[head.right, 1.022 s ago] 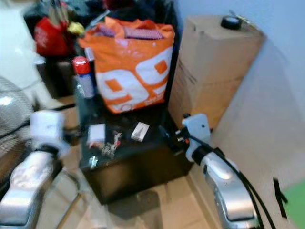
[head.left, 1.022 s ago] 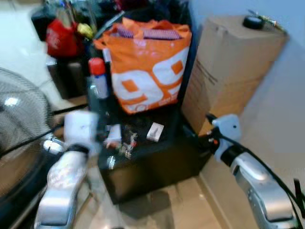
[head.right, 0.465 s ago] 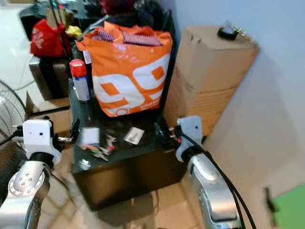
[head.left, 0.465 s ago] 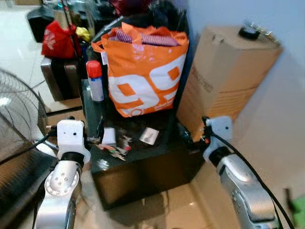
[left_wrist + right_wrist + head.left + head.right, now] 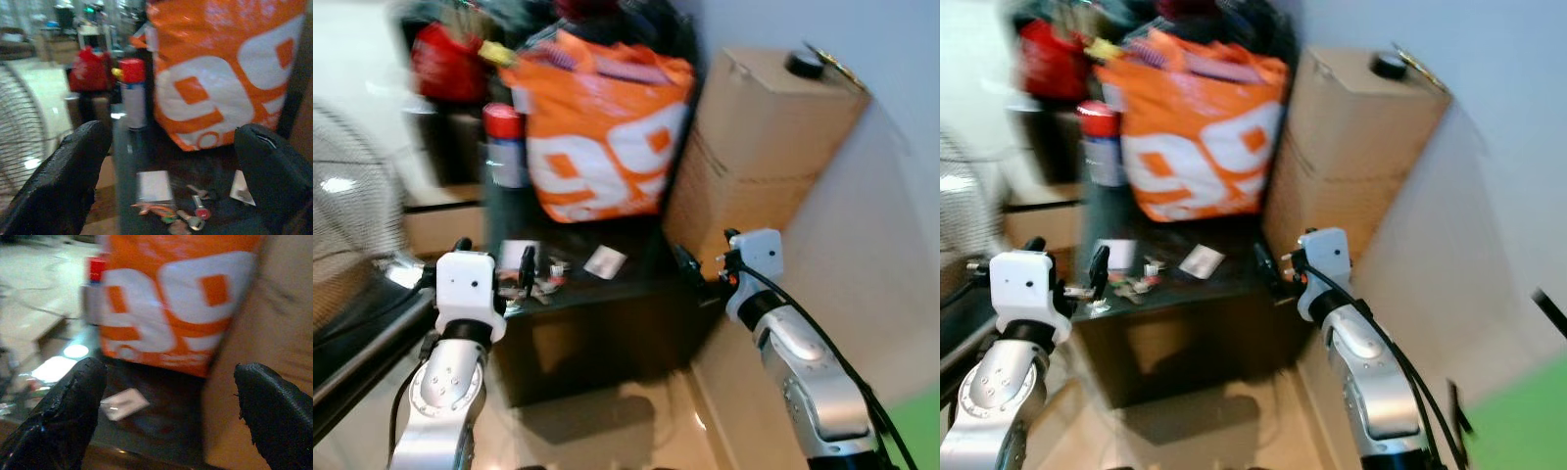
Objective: Hang keys on a hook
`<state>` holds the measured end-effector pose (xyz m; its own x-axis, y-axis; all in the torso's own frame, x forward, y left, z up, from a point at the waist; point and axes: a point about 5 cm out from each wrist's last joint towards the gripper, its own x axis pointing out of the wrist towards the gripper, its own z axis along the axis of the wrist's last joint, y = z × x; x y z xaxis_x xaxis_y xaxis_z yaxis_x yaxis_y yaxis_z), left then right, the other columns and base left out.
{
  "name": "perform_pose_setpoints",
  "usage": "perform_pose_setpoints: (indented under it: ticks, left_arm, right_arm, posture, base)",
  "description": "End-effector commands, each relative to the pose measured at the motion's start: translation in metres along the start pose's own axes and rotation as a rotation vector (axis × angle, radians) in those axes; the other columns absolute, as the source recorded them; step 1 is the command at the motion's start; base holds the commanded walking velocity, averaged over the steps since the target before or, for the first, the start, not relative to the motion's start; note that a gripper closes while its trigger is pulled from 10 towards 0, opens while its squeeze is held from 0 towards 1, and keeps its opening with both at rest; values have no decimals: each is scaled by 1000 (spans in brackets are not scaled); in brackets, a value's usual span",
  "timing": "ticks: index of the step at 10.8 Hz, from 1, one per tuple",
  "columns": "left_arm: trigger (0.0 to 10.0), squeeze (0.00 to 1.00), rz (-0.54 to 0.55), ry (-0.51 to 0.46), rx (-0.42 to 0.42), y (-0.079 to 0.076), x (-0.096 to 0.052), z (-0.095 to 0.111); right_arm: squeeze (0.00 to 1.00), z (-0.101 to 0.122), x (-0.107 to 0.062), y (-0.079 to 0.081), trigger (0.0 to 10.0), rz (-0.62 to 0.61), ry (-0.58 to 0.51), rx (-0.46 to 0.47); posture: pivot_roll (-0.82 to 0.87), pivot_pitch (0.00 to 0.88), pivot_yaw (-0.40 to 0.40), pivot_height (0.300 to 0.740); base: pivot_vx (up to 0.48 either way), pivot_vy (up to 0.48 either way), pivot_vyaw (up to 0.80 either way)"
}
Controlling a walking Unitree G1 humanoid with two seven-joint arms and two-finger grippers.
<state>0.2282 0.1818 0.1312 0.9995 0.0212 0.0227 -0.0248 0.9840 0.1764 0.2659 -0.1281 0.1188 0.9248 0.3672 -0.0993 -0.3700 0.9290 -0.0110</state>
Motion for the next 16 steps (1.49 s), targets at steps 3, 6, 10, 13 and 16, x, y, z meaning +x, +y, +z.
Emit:
perform_pose_setpoints:
  ticks: [3,6,10,13,16]
  left_arm:
    - [10000,365,7,-2,20,8,-1,2]
    - [10000,365,24,7,8,13,-2,2]
    - [10000,365,26,21,9,14,-3,0]
    - [10000,361,-12,46,12,5,-6,-6]
    - [10000,369,-35,60,12,1,-9,-9]
  right_arm:
    - [0,-8,2,14,10000,110,26,8]
    - [0,-15,2,-4,10000,-85,57,119]
    - [0,-24,-7,-12,10000,-88,121,107]
    - [0,-29,-14,-10,10000,26,182,-44]
    - [0,-33,-18,-18,10000,40,241,-44]
  posture:
    - [98,19,-102,740]
    - [97,33,-98,740]
    - [80,45,-102,740]
    - [64,56,-106,740]
    - [55,63,-115,740]
  base:
    - [318,0,800]
    - [323,0,0]
    - [303,0,0]
    - [286,0,533]
    - [254,0,0]
